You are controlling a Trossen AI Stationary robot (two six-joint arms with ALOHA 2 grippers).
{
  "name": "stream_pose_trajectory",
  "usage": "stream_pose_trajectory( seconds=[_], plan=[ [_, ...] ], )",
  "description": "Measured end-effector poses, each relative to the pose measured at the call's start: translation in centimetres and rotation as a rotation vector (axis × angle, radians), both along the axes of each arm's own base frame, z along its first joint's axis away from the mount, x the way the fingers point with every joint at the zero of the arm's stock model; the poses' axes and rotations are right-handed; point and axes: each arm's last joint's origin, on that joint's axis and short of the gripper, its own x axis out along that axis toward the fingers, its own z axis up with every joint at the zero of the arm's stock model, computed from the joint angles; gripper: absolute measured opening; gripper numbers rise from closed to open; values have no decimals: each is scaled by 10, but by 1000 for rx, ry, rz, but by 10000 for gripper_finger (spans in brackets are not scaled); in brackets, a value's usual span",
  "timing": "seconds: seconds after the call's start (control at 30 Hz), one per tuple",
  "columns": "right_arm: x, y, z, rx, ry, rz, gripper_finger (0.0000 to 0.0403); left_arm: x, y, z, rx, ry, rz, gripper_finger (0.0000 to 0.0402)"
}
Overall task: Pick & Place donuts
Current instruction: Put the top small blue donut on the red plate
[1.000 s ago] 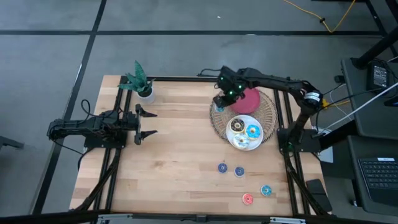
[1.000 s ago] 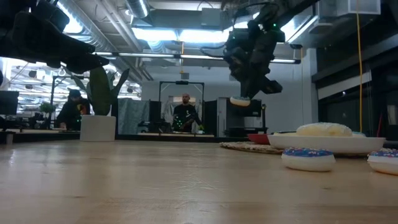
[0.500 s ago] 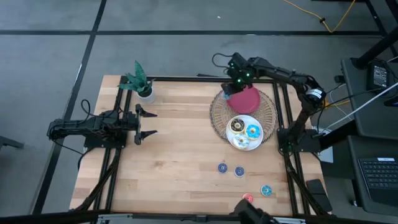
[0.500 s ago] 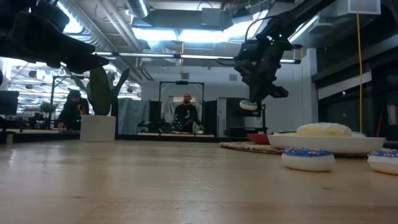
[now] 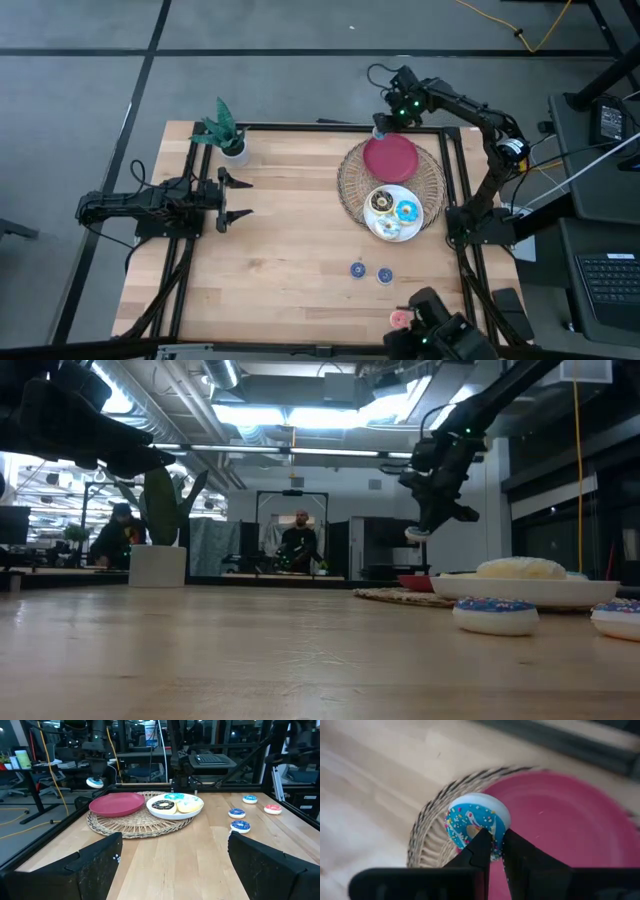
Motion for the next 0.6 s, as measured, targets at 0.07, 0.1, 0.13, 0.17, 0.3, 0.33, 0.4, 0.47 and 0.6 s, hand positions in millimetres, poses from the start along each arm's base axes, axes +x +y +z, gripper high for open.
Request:
stream_pose_trajectory(
  seconds=[0.07, 0.1, 0.13, 0.17, 0.3, 0.33, 0.4, 0.47, 0.6],
  plan=[
    [-6, -6, -2, 0, 2, -20, 44, 0, 0, 0, 0, 0, 0, 354],
    [-10, -9, -4, 3, 6, -28, 44, 0, 0, 0, 0, 0, 1, 354],
    [-12, -11, -6, 5, 10, -30, 44, 0, 0, 0, 0, 0, 1, 353],
    [-14, -14, -8, 8, 14, -30, 44, 0, 0, 0, 0, 0, 1, 353],
    [-22, -20, -17, 37, 43, -33, 44, 0, 0, 0, 0, 0, 0, 353],
    [-24, -20, -19, 49, 52, -34, 44, 0, 0, 0, 0, 0, 1, 354],
    [-26, -21, -23, 65, 66, -25, 44, 0, 0, 0, 0, 0, 0, 354],
    [-28, -20, -26, 75, 72, -24, 44, 0, 0, 0, 0, 0, 1, 353],
    [-37, -14, -41, 131, 104, -33, 38, 0, 0, 0, 0, 0, 1, 353]
  ],
)
